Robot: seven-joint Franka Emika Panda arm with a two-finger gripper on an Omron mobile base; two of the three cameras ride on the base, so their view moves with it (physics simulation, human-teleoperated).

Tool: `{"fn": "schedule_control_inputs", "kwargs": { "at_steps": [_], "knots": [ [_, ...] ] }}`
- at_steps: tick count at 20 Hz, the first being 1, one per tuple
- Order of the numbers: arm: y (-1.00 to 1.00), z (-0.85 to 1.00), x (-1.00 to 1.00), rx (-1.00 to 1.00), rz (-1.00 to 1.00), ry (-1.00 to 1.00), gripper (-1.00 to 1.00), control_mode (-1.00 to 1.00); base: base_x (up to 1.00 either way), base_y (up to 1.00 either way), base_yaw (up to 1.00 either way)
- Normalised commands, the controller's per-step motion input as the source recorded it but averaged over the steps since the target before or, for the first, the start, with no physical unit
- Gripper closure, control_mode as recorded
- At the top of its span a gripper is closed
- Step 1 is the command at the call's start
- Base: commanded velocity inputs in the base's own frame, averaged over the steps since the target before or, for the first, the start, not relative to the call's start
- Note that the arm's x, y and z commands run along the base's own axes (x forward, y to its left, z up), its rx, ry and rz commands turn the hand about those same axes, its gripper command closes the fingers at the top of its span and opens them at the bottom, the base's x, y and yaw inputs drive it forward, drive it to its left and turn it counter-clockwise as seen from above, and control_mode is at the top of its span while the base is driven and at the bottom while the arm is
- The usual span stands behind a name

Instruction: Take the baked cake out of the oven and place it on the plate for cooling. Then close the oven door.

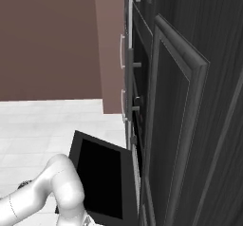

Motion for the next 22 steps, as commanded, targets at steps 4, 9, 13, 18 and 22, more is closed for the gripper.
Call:
{"fn": "schedule_control_inputs", "kwargs": {
  "at_steps": [4, 9, 13, 18, 22],
  "knots": [
    [-0.04, 0.05, 0.47, -0.51, -0.34, -0.26, -1.00, -1.00, 0.00, 0.00, 0.00],
    [-0.21, 0.17, 0.54, -0.44, -0.32, -0.14, -1.00, -1.00, 0.00, 0.00, 0.00],
    [-0.33, 0.21, 0.54, -0.39, -0.33, -0.08, -1.00, -1.00, 0.00, 0.00, 0.00],
    [-0.47, 0.15, 0.51, -0.35, -0.33, -0.05, -1.00, -1.00, 0.00, 0.00, 0.00],
    [-0.62, 0.09, 0.50, -0.31, -0.31, -0.03, -1.00, -1.00, 0.00, 0.00, 0.00]
  ]
}}
